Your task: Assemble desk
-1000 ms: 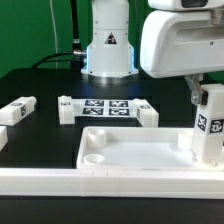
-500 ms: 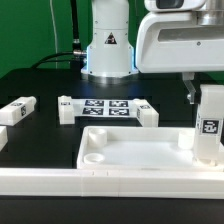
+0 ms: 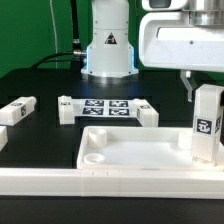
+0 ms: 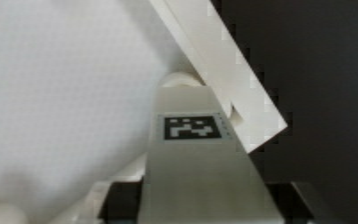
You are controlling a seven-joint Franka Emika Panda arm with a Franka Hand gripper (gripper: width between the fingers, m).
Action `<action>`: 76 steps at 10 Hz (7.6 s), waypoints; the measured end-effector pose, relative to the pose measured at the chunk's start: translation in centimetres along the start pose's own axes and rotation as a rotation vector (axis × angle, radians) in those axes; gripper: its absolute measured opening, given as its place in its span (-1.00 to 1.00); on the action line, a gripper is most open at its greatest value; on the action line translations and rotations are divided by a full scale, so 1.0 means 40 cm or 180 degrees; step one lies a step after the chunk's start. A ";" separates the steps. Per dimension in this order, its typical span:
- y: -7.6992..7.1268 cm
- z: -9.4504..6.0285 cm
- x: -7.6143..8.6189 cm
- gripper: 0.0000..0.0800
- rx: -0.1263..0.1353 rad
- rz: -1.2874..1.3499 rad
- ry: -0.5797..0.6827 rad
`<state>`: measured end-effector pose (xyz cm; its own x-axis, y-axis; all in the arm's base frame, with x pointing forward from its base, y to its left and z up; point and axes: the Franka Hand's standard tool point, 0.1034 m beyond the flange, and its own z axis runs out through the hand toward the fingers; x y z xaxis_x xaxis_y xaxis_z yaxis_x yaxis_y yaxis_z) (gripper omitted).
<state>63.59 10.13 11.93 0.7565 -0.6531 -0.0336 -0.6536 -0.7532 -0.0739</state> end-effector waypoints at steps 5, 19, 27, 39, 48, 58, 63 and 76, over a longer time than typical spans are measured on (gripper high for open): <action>-0.008 0.004 -0.015 -0.27 -0.0019 0.1043 -0.0020; -0.019 0.007 -0.017 0.62 -0.0057 -0.2239 0.0084; -0.025 0.006 -0.007 0.31 -0.0074 -0.3625 0.0165; -0.004 0.006 0.013 -0.27 0.0096 -0.1939 0.0113; 0.013 0.008 0.026 -0.27 0.0148 0.0753 0.0098; -0.018 0.009 -0.006 0.62 0.0119 -0.0673 0.0109; -0.020 0.011 -0.006 0.62 0.0100 -0.2082 0.0155; -0.009 0.016 0.003 -0.28 0.0026 -0.3111 0.0195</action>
Offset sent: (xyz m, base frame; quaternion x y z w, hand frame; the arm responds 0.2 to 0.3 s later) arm 0.0000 -0.0029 -0.0100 -0.0315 0.0104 0.1646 0.9858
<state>63.94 10.37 11.30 0.9619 0.2554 0.0979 0.2610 -0.9641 -0.0487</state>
